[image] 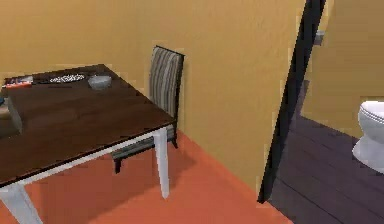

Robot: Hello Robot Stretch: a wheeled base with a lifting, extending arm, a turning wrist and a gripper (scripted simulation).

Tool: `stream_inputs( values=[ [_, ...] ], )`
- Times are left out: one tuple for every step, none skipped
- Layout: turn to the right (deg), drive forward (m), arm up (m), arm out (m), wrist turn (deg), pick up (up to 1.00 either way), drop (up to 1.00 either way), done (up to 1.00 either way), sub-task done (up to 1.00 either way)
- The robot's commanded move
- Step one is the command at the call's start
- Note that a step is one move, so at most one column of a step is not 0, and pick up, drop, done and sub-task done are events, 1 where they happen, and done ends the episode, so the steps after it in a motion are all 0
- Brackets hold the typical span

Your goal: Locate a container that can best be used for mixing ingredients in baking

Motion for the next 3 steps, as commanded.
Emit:
stream_inputs(
  values=[
    [3.0, 0.0, 0.0, 0.0, 0.0, 0.0, 0.0, 0.0, 0.0],
    [0.0, 1.0, 0.0, 0.0, 0.0, 0.0, 0.0, 0.0, 0.0],
    [0.0, 0.15, 0.0, 0.0, 0.0, 0.0, 0.0, 0.0, 0.0]
  ],
)
